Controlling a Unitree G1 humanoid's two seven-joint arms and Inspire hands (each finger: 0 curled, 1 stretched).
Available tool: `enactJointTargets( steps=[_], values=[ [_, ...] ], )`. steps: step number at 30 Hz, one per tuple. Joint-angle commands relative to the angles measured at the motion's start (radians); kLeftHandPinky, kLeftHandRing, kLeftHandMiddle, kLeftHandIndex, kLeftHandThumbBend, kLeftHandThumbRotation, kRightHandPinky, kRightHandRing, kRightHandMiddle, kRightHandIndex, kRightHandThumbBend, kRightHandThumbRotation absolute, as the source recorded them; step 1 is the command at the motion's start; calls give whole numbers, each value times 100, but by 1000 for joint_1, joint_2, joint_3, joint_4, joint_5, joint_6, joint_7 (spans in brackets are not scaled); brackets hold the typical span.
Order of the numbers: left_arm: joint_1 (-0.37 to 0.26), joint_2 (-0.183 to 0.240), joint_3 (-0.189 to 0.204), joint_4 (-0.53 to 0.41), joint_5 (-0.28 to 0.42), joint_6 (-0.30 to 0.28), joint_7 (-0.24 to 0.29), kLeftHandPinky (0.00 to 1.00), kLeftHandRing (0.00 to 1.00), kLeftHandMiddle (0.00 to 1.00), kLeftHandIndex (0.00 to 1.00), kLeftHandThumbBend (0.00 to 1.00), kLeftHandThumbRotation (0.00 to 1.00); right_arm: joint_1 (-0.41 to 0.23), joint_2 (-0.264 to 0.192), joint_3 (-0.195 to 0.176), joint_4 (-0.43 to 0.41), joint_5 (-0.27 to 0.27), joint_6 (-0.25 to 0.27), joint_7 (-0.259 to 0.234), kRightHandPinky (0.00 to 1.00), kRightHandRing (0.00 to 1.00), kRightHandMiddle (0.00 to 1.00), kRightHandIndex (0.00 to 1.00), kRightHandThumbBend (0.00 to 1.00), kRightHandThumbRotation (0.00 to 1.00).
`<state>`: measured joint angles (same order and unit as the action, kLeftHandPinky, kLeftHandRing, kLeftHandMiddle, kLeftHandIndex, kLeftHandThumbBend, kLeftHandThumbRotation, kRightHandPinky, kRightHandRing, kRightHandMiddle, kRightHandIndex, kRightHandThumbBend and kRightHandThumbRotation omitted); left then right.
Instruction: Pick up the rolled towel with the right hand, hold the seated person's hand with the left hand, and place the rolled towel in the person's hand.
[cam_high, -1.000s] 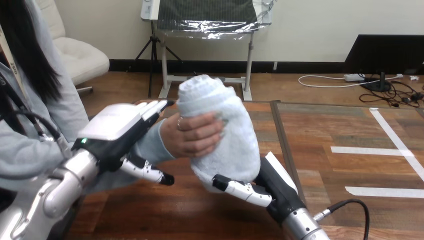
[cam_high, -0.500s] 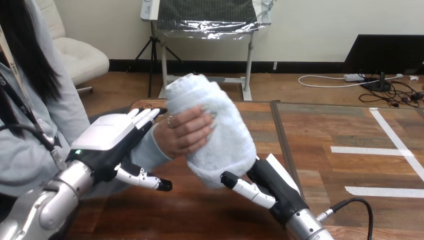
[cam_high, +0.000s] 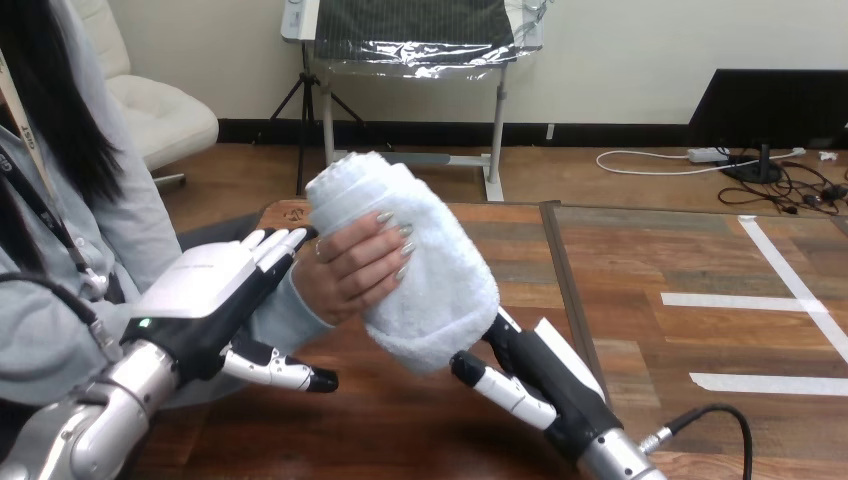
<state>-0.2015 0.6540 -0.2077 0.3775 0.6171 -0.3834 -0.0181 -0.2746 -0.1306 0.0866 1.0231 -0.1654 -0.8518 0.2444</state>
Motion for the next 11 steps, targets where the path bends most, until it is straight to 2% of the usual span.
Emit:
enactJointTargets(
  steps=[1, 11],
  values=[
    [6, -1, 27, -46, -22, -23, 31, 99, 100, 100, 100, 100, 52, -24, -19, 3, -57, 4, -35, -1, 100, 100, 100, 100, 100, 87],
    [47, -23, 35, -62, -36, -46, 85, 99, 100, 100, 100, 100, 58, -5, -30, 3, -71, 9, -53, 1, 100, 100, 100, 100, 100, 90]
  ],
)
